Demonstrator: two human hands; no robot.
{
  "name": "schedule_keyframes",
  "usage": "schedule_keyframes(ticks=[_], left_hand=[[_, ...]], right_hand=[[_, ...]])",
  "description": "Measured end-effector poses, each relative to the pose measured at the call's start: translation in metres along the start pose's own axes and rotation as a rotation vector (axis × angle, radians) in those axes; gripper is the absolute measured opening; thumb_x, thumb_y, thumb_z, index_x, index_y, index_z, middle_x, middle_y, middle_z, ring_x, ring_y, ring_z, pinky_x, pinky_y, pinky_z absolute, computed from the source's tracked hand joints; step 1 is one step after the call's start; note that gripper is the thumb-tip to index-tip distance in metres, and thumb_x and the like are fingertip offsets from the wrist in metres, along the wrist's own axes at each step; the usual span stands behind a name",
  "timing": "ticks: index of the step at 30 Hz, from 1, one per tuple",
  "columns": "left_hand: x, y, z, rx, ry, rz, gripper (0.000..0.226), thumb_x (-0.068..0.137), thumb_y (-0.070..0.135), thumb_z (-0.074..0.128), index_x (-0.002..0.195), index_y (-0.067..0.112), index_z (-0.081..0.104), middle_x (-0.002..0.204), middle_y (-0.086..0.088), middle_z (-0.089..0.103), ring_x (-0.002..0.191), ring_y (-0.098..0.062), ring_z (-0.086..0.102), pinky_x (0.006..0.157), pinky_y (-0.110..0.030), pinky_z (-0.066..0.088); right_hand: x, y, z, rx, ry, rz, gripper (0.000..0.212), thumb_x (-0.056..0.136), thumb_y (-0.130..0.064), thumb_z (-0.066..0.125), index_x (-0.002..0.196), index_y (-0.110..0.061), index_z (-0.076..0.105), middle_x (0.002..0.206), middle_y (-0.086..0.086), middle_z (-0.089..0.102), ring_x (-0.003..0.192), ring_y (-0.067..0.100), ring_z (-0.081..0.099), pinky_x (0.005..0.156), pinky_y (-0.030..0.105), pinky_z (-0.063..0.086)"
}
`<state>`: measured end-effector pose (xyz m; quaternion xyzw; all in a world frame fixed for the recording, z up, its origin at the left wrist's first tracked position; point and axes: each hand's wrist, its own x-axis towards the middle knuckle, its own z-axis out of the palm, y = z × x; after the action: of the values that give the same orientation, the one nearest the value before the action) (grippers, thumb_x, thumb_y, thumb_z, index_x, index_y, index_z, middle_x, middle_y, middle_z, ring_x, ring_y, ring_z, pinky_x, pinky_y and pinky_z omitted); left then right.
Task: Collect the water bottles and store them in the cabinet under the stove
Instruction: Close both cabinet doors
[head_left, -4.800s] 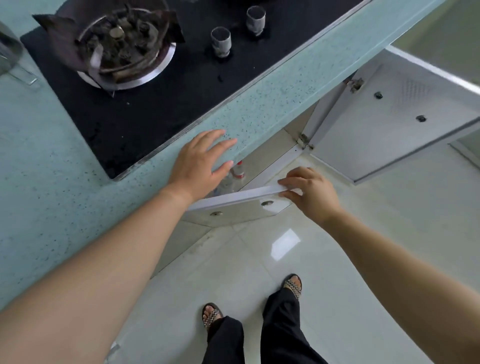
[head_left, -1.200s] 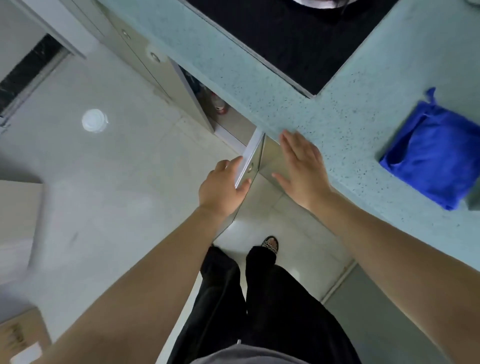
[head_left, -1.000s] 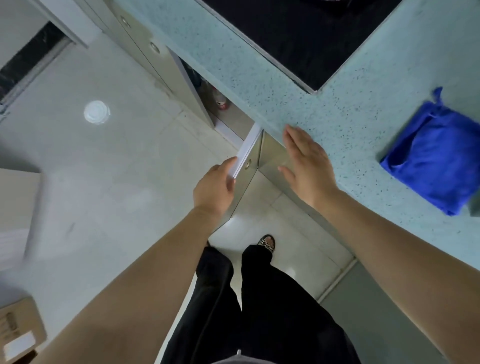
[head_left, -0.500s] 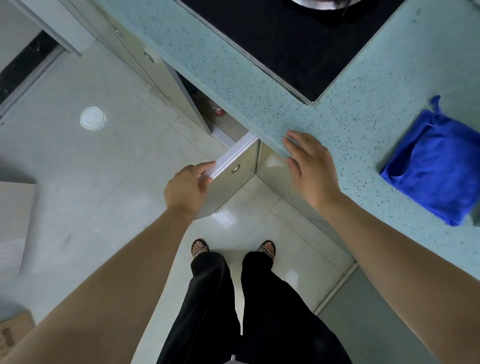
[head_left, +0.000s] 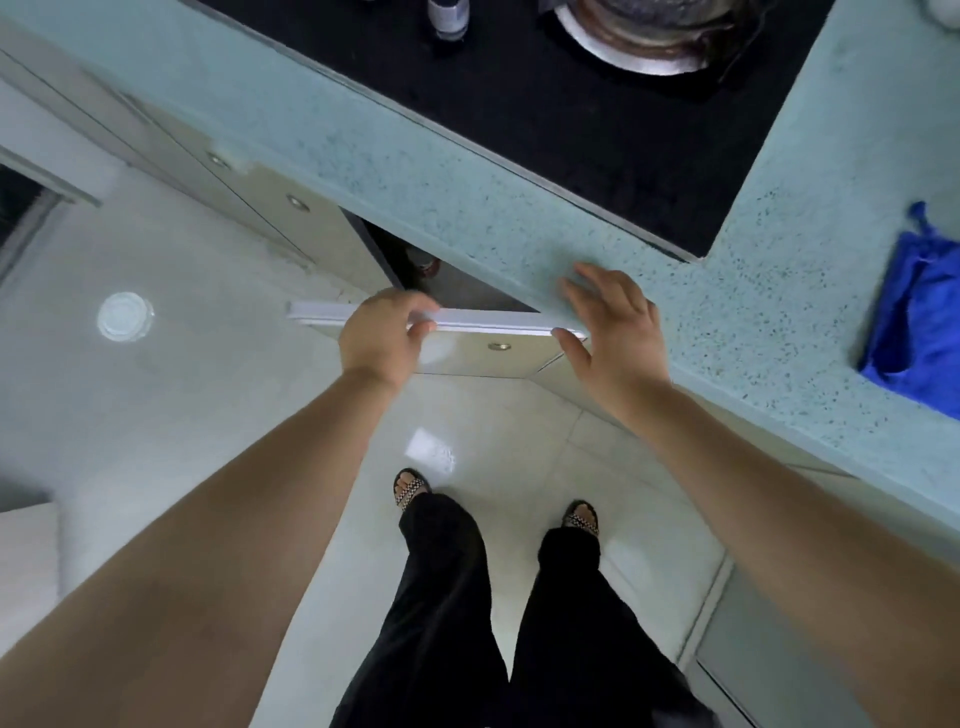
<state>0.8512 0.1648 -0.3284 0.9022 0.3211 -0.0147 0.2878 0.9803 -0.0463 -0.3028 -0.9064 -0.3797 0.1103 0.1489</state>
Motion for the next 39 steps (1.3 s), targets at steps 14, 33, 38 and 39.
schedule_keyframes(ticks=[14, 33, 38, 39], left_hand=[[0.005, -0.055, -0.044, 0.113, -0.026, 0.057, 0.019, 0.085, 0.013, 0.062, 0.102, 0.020, 0.067, 0.101, -0.001, 0.068, 0.093, -0.024, 0.061, 0.072, -0.031, 0.048], [0.073, -0.069, -0.056, 0.014, -0.040, 0.133, 0.012, 0.079, 0.028, 0.071, 0.090, 0.025, 0.067, 0.091, 0.008, 0.067, 0.088, -0.016, 0.061, 0.070, -0.027, 0.045], [0.092, -0.074, -0.057, -0.023, -0.038, 0.201, 0.011, 0.077, 0.031, 0.072, 0.085, 0.025, 0.068, 0.088, 0.011, 0.067, 0.087, -0.013, 0.061, 0.071, -0.021, 0.039], [0.095, -0.075, -0.057, -0.024, -0.034, 0.217, 0.011, 0.077, 0.031, 0.072, 0.085, 0.025, 0.068, 0.088, 0.011, 0.067, 0.086, -0.013, 0.061, 0.070, -0.019, 0.037]], right_hand=[[0.028, -0.052, 0.037, 0.010, 0.054, 0.069, 0.054, 0.092, -0.034, 0.051, 0.142, -0.021, 0.035, 0.153, 0.002, 0.027, 0.142, 0.028, 0.018, 0.113, 0.045, 0.017], [0.032, -0.053, 0.055, -0.023, 0.328, 0.060, 0.046, 0.089, -0.030, 0.060, 0.132, -0.022, 0.048, 0.143, 0.003, 0.045, 0.135, 0.025, 0.032, 0.103, 0.043, 0.031], [0.033, -0.056, 0.061, -0.088, 0.370, 0.093, 0.046, 0.089, -0.033, 0.061, 0.132, -0.021, 0.050, 0.142, 0.002, 0.046, 0.135, 0.025, 0.034, 0.107, 0.038, 0.026], [0.033, -0.057, 0.062, -0.102, 0.372, 0.105, 0.046, 0.089, -0.034, 0.060, 0.132, -0.021, 0.049, 0.142, 0.002, 0.046, 0.135, 0.025, 0.034, 0.107, 0.038, 0.025]])
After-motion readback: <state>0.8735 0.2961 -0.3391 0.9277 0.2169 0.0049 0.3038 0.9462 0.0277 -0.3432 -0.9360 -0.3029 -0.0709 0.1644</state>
